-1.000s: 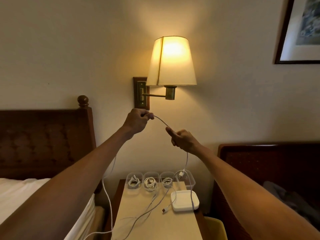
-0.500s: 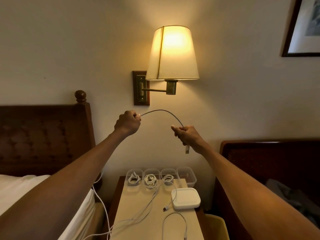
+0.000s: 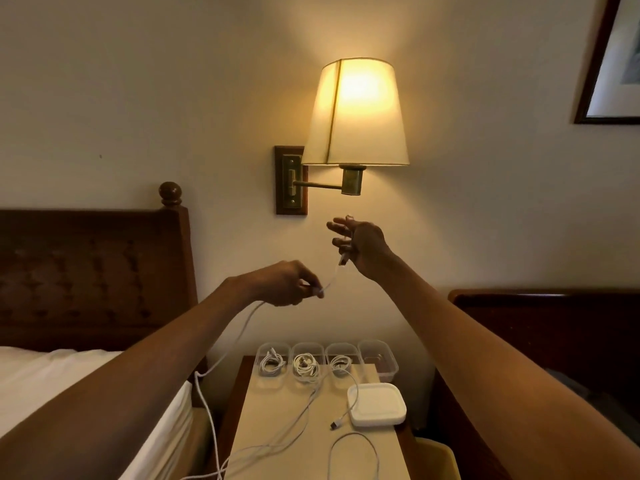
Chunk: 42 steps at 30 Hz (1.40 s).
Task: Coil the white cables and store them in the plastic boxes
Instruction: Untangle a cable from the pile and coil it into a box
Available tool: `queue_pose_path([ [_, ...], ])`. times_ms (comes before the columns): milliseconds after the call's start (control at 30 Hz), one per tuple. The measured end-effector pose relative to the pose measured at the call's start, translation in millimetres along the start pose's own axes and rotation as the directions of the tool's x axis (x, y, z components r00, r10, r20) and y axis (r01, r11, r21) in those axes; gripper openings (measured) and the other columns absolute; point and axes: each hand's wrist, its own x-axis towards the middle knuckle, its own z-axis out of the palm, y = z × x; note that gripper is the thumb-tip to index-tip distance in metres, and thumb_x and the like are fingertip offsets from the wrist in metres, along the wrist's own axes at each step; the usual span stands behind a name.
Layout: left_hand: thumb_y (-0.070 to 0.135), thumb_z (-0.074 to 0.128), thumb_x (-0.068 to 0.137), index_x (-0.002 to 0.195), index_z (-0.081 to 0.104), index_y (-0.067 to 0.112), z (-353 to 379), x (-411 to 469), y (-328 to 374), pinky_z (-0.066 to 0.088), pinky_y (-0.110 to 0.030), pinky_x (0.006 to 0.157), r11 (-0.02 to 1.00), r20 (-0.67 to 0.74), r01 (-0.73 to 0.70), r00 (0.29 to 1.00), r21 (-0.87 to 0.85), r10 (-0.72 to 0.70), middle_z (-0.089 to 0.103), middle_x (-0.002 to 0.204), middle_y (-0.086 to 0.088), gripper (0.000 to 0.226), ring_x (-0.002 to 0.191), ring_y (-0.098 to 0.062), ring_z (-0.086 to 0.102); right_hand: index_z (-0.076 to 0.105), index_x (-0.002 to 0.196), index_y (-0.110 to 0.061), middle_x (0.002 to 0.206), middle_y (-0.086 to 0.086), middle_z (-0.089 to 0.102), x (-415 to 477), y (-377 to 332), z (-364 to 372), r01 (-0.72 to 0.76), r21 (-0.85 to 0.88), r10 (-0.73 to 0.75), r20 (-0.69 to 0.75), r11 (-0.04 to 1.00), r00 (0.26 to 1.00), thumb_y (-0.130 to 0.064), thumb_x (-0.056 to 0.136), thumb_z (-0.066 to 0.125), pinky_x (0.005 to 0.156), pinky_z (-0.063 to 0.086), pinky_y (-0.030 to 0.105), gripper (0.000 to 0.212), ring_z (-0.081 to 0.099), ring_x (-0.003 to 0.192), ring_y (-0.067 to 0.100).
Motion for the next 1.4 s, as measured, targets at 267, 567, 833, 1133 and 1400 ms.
queue_pose_path([
  [267,0.025,0.058,0.098,0.119,0.071,0.019,-37,-28,34,0.043,-0.025,0.071,0.956,-0.024,-0.149,0.987,0.253,0.160,0.061,0.100,0.007,0.025,0.088,-0.010,0.054,0.049,0.124,0.011,0.114,0.015,0.056,4,22,8,0.036,-0.300,-0.009,0.088,0.953,0.996,-0.009,0.103,0.041,0.089,0.051,0.030,0.030,0.061,0.109,0.029],
  [567,0.024,0.068,0.092,0.101,0.077,0.014,-78,-33,24,0.048,-0.025,0.072,0.952,-0.272,-0.242,0.919,0.188,0.287,0.072,0.090,0.003,0.017,0.082,-0.008,0.063,0.053,0.122,0.009,0.108,0.018,0.066,-6,30,20,-0.129,-0.318,0.238,0.331,0.939,0.913,-0.007,0.104,0.036,0.084,0.057,0.028,0.030,0.068,0.094,0.026],
  [833,0.025,0.076,0.085,0.093,0.077,0.019,-83,-18,-13,0.043,-0.025,0.071,0.969,-0.566,-0.235,0.789,0.081,0.239,0.071,0.092,0.005,0.010,0.091,-0.010,0.061,0.071,0.098,-0.001,0.086,0.011,0.062,-19,24,27,-0.215,-0.164,0.264,0.409,0.963,0.874,-0.039,0.106,0.023,0.046,0.035,0.015,0.062,0.041,0.050,0.010],
  [1133,0.015,0.062,0.095,0.104,0.076,0.013,-54,-7,-38,0.042,-0.022,0.062,0.989,-0.611,-0.124,0.790,-0.076,0.052,0.069,0.090,-0.001,0.016,0.075,-0.012,0.057,0.056,0.110,0.002,0.066,0.001,0.060,-21,6,29,-0.184,-0.023,0.179,0.372,0.983,0.911,-0.028,0.107,0.027,0.048,0.034,0.014,0.041,0.039,0.045,0.007],
  [1400,0.025,0.045,0.105,0.111,0.066,0.017,-7,-13,-29,0.048,-0.026,0.049,0.949,-0.112,0.040,0.991,-0.313,-0.079,0.061,0.074,-0.009,0.024,0.053,-0.016,0.055,0.055,0.126,0.001,0.120,0.013,0.066,-11,-2,29,-0.104,0.095,0.070,0.314,0.990,0.947,-0.031,0.103,0.043,0.081,0.057,0.024,0.042,0.068,0.103,0.023],
])
